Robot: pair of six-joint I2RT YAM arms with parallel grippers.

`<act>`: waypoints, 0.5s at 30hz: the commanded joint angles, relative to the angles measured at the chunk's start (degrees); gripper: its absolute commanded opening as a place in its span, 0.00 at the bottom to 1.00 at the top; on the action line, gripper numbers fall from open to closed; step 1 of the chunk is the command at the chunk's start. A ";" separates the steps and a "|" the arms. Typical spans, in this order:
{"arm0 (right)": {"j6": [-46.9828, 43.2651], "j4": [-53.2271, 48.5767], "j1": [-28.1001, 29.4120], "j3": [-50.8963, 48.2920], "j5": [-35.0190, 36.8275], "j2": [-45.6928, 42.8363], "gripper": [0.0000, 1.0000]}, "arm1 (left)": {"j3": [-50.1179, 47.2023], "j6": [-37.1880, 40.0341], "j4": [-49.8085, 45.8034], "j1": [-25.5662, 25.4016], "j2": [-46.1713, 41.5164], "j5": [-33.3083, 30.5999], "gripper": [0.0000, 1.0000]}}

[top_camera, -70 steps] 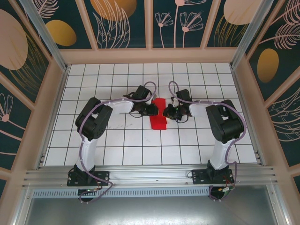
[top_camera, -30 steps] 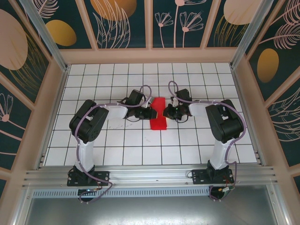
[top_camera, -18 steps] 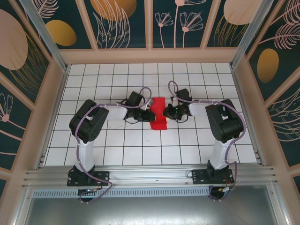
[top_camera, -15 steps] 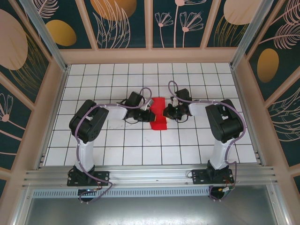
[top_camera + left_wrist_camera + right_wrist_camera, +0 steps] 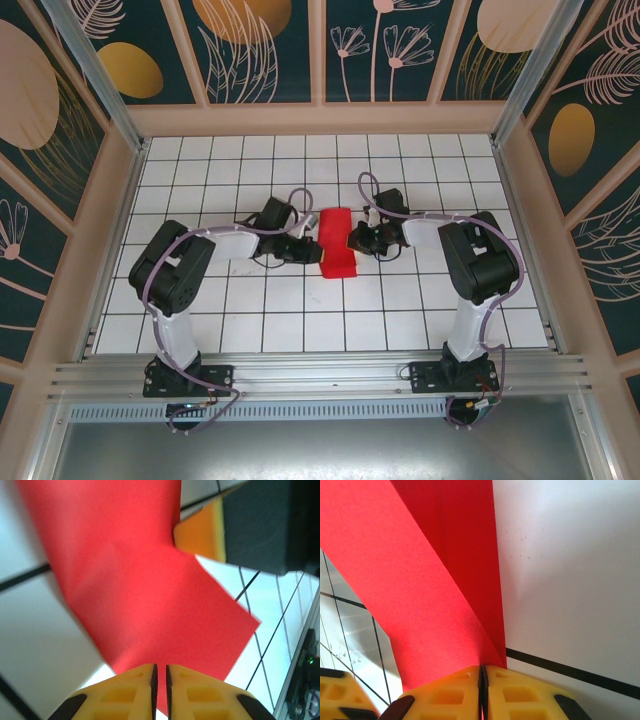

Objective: Fold a paper plane with a square sheet of paper (fold left side to right side)
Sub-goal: First fold the square sheet of paper in half at the center of the table.

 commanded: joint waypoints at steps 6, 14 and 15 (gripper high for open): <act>-1.35 -5.44 1.17 0.17 5.08 4.43 0.12 | 7.76 -1.87 1.89 1.26 4.61 1.60 0.18; -1.65 -6.03 1.23 0.22 5.73 4.62 0.12 | 13.12 -1.42 1.55 0.21 10.51 2.15 0.19; -1.74 -6.24 1.23 0.34 5.87 4.73 0.12 | 13.71 -1.25 1.25 0.12 11.13 1.53 0.19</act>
